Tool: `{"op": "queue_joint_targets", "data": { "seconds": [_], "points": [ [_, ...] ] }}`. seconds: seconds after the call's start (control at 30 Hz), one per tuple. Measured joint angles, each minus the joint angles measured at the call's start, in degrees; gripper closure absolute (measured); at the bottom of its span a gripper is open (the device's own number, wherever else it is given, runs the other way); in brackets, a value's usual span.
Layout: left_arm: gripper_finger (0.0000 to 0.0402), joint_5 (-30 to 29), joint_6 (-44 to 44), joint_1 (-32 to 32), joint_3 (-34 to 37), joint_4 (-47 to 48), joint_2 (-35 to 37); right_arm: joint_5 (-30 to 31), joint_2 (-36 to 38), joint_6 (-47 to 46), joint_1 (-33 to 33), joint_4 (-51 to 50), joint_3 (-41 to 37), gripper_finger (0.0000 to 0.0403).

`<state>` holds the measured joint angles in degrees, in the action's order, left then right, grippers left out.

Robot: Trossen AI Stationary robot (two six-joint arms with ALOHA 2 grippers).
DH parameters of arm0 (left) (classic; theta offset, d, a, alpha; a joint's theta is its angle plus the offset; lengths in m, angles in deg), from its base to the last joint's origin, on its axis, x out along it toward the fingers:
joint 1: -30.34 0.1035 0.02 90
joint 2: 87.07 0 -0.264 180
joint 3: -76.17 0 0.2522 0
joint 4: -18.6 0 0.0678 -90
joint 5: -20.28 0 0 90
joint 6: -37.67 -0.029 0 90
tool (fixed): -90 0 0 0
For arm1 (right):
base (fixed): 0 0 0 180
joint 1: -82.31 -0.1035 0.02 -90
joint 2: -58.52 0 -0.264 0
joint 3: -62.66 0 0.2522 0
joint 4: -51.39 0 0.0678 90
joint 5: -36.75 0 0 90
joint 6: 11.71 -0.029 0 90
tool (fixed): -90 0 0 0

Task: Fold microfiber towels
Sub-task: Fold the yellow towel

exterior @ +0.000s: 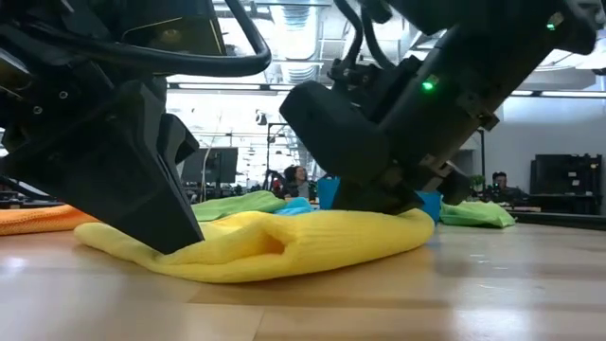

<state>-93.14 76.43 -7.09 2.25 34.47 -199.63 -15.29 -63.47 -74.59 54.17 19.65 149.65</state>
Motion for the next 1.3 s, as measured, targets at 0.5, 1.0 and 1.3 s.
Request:
{"op": "queue_joint_targets", "data": {
  "seconds": [0.5, 1.0, 1.3],
  "points": [
    [0.0401, -6.57, 1.17, -1.33, 0.07, -0.88, 10.62, 5.73, 0.62, -2.65, -2.08, 0.93, -0.05, 0.0384],
    [0.0401, -8.31, 2.38, -3.67, 0.07, -12.72, -1.76, 9.31, 2.12, -4.14, -8.2, 6.44, -2.94, 0.0384],
    [0.0401, -4.68, 7.76, -3.13, -0.04, -12.4, -5.08, 4.64, 2.12, -5.33, -8.23, 15.82, -9.62, 0.0382]
  ]
}}
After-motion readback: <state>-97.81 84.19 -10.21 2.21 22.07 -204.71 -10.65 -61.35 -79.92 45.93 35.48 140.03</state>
